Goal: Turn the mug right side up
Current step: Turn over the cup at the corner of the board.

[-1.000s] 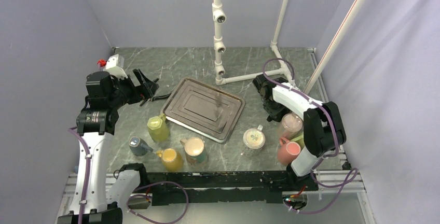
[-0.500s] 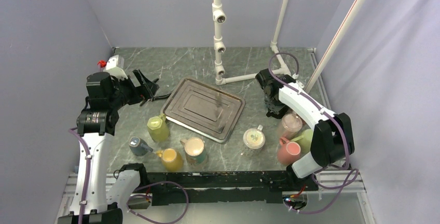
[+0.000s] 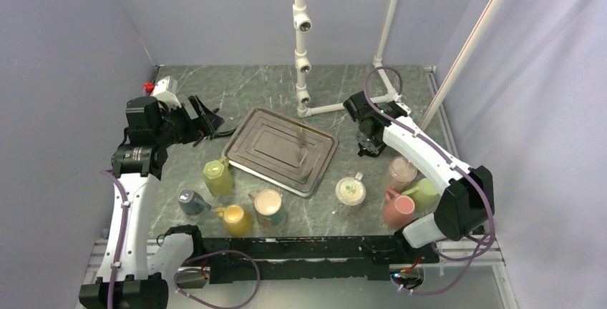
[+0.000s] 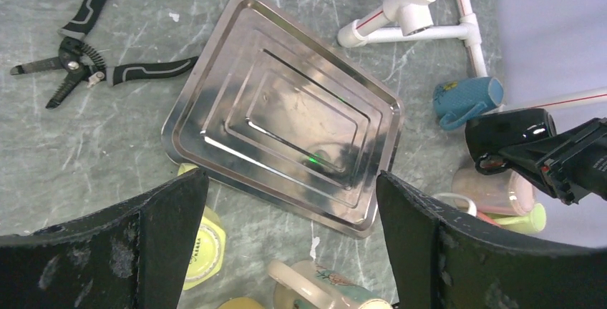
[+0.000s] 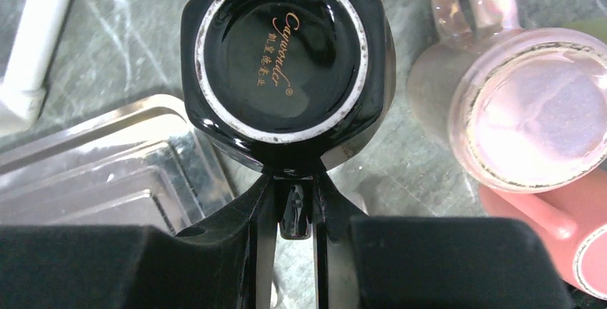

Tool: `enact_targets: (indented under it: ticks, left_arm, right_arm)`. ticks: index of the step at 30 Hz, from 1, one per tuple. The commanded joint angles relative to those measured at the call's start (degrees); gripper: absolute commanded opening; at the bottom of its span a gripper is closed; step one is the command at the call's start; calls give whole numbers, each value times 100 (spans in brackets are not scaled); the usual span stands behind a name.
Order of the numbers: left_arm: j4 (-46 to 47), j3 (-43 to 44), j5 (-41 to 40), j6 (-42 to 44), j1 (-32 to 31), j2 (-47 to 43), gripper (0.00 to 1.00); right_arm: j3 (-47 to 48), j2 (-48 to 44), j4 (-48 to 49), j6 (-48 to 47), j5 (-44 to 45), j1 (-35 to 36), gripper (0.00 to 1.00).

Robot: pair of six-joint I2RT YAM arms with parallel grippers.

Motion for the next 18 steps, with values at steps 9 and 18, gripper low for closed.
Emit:
enact_targets:
  ticks: [9, 18]
  left_arm:
    - [731, -120, 944, -463, 22, 165, 89]
    - [1247, -242, 1410, -2209, 19, 213, 90]
  right_arm:
    - [784, -529, 300, -281, 511, 928, 0]
    - [346, -1008, 2014, -696, -364, 927, 0]
